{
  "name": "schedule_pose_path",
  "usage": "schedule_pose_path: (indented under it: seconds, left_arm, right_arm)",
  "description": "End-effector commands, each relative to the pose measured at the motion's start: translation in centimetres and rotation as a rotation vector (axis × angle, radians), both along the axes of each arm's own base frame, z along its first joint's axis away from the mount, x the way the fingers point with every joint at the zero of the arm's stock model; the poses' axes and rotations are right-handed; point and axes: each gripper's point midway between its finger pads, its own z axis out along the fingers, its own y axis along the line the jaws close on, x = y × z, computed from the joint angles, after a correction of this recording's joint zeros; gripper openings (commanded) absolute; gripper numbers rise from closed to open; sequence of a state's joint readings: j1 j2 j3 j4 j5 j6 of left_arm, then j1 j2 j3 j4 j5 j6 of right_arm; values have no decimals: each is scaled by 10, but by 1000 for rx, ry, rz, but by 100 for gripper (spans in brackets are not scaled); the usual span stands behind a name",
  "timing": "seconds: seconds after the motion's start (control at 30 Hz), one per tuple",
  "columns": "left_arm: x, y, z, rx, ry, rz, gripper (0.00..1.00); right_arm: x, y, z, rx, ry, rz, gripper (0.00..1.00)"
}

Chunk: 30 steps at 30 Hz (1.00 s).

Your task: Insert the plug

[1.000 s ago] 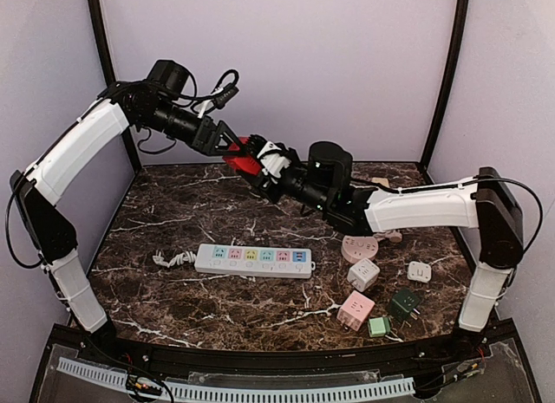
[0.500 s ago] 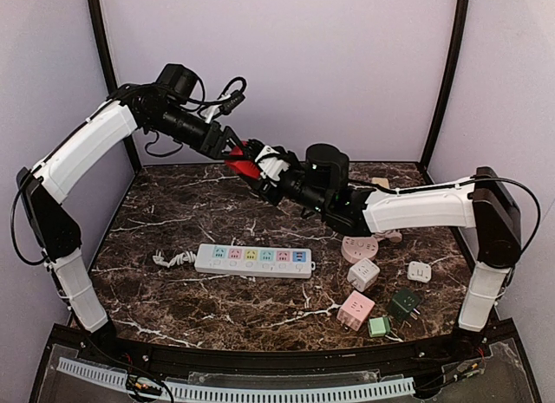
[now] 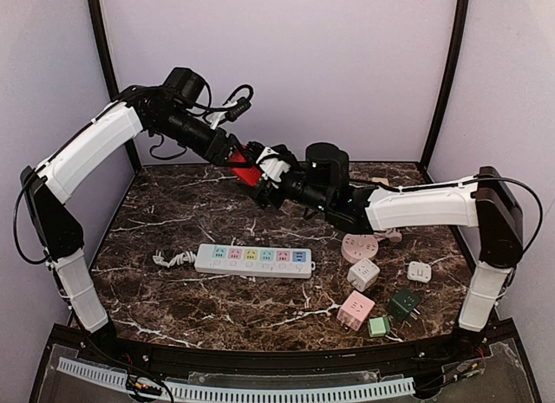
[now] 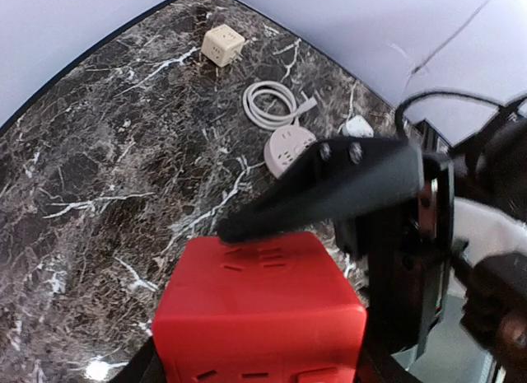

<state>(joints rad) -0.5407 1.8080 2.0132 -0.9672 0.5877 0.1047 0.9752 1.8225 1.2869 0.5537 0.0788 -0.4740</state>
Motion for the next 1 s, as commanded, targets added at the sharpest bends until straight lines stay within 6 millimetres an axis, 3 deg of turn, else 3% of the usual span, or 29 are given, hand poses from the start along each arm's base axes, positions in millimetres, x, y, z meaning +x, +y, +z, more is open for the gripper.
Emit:
schedule_pose_path:
  seconds: [0.0,0.07,0.2,0.33,0.43,0.73,0.97]
  left_arm:
    - [-7,27,-20,235,-192,-116,1]
    - [-7,51,-35,399,-276,-184,1]
    - [-40,87,-74,630,-323,-482,1]
    - [-66,104,-109,705,-315,-709,0]
    - [-70,99,-127,679,-344,-817,1]
    - [-75,71,-174,524,-313,-847,0]
    - [-45,65,-187,537,-329,-825,1]
  right_arm:
    - [-18,-26,32,39,144,205,98]
    - [-27,-52,29,27,278,333,99]
    - [-36,-102,14,25,478,451,99]
    - [-39,-120,-11,-12,502,395,99]
    - [-37,-125,-28,-27,519,384,99]
    - [-15,-140,-72,-48,644,382,99]
    - [-10,-144,-87,-62,670,360,99]
